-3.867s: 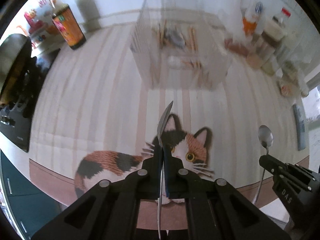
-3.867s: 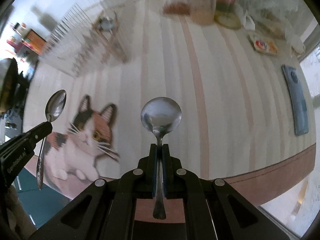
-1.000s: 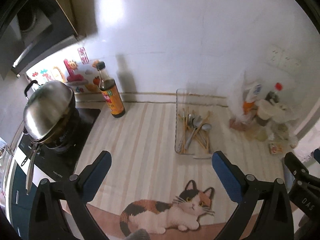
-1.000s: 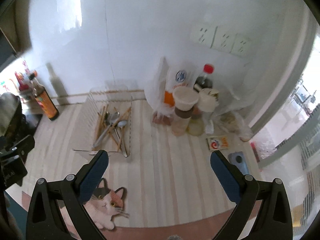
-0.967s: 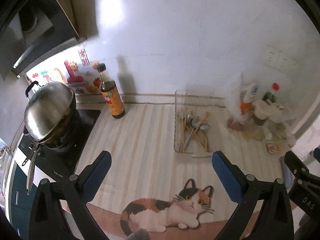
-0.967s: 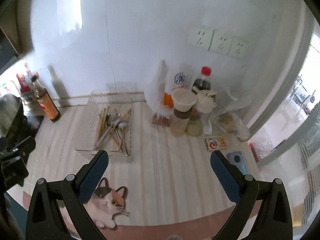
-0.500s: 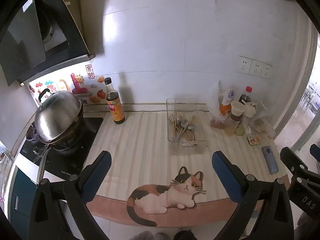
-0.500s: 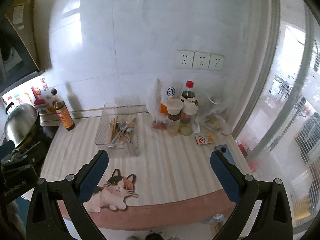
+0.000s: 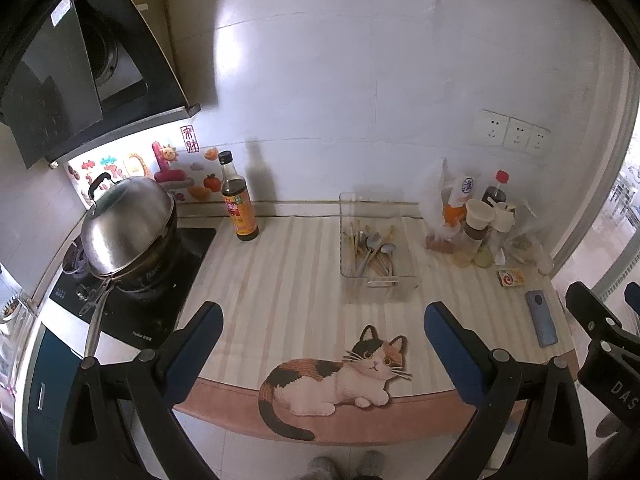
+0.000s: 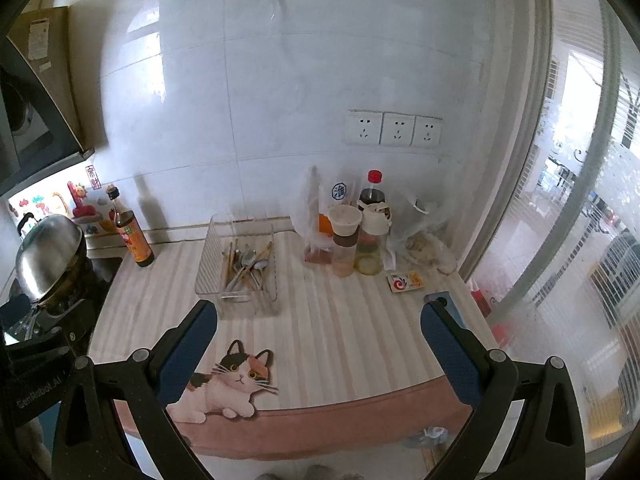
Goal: Organize utensils
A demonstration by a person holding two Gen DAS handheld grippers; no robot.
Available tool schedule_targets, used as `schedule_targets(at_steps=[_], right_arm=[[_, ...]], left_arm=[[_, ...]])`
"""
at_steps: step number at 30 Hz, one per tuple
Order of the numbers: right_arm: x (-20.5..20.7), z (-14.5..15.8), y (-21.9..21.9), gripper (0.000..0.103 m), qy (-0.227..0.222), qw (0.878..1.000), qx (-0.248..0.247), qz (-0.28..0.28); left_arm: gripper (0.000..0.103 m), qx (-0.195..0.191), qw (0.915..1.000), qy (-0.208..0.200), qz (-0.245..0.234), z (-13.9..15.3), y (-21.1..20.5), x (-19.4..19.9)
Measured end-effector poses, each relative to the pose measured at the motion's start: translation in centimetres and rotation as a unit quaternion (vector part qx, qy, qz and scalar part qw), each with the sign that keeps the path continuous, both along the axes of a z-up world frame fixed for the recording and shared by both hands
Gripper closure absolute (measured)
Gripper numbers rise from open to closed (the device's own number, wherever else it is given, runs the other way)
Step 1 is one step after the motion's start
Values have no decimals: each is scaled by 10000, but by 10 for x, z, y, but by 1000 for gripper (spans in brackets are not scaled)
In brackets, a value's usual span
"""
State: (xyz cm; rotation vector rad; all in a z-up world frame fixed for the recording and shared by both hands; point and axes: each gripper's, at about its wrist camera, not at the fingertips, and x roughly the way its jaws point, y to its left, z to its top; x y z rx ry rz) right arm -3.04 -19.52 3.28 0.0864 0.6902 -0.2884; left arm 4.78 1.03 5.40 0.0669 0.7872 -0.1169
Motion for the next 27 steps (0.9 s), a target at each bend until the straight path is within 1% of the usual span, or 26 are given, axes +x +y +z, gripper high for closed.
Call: schedule_targets(at_steps=[7,27], right_arm=[[16,-1,-5,0,65,9999,-50,91],[38,-10,-6,0,126,9995,-40,276]], left_arm=[[0,34,9998,56,184,-4,-3,9],[0,137,9992,141,338,-12,-6,25]])
